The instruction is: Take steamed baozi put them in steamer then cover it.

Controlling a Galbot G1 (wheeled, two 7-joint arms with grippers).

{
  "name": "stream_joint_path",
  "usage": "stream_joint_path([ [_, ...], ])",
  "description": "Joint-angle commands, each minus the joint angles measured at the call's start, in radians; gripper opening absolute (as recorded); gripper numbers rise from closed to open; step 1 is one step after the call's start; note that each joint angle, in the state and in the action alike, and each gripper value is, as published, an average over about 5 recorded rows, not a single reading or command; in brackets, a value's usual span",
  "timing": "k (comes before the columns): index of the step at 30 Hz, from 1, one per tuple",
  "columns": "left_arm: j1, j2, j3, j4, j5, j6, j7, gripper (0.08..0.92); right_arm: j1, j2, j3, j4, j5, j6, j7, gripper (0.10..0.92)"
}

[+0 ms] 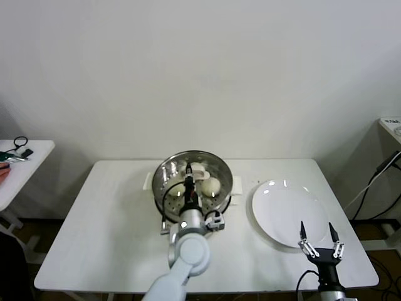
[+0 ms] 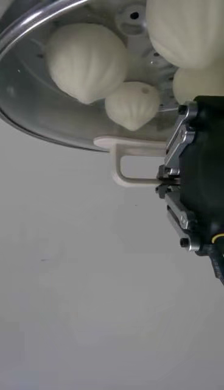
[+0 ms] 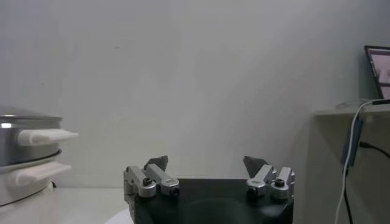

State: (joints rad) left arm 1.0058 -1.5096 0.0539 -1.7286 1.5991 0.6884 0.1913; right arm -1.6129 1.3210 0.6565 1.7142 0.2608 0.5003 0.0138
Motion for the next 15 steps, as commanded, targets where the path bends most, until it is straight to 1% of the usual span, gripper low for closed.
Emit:
stream_joint_path([
  [1,-0.006,0.008,0.005,-0.011,-0.048,-0.002,0.001,0.154,0.001,-0.001,-0.003,0.001,-0.002,0.001,-0.002,0.823],
  [4,-0.011,0.016,0.011,-0.026,-0.085,0.0,0.004,0.215,0.003,-0.003,-0.006,0.001,-0.003,-0.003,-0.004,0.823],
  [8,-0.006,0.033,0.019,-0.065,-0.108,0.004,0.023,0.328,0.004,-0.009,-0.014,0.001,-0.005,-0.008,-0.004,0.823],
  [11,0.007,0.057,0.025,-0.116,-0.131,0.009,0.042,0.414,0.003,-0.014,-0.021,0.002,-0.005,-0.012,-0.004,0.823],
  [15,0.033,0.101,0.027,-0.212,-0.194,0.011,0.045,0.535,0.003,-0.016,-0.028,0.005,-0.005,-0.021,-0.004,0.823],
])
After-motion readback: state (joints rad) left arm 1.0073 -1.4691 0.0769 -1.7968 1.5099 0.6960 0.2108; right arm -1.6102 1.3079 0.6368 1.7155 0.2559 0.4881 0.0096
